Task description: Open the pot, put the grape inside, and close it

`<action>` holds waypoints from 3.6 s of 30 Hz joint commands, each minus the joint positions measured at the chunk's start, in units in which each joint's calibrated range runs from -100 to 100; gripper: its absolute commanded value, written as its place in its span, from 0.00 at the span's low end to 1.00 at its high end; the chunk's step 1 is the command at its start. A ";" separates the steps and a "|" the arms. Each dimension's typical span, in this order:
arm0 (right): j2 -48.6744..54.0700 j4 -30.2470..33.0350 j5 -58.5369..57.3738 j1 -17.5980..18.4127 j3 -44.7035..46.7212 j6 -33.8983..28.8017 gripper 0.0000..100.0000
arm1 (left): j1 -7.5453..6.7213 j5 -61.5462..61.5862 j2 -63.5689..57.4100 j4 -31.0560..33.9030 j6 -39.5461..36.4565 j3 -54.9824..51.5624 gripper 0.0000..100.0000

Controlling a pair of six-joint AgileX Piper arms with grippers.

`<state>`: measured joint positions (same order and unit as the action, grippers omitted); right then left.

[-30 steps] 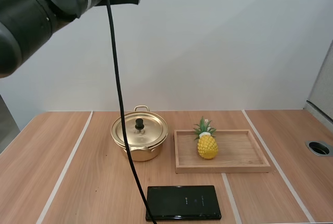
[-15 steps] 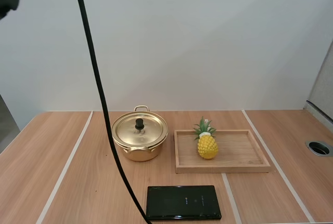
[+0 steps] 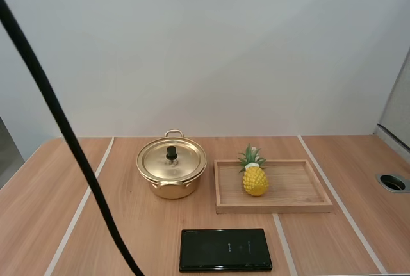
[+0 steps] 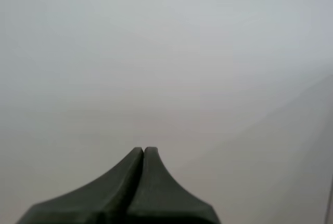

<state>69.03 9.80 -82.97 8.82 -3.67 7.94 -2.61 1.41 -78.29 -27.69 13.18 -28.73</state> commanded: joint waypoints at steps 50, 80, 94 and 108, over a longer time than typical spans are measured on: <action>30.97 -3.53 26.97 -5.23 39.57 1.37 0.00 | 2.32 11.98 -21.71 4.36 -2.30 -21.70 0.00; 30.97 2.05 49.00 -5.23 84.56 1.15 0.00 | 2.24 -7.25 -21.71 4.36 1.84 -66.38 0.00; 30.97 -0.92 51.72 -5.23 90.63 1.15 0.00 | 2.24 13.01 -21.71 4.23 1.84 -66.38 0.00; 30.97 2.15 53.91 -5.23 100.90 1.23 0.00 | 2.24 16.61 -21.71 4.15 1.30 -71.27 0.00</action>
<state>99.61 11.19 -30.78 3.85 96.20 8.91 -0.31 19.45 -99.79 -23.45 15.04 -99.75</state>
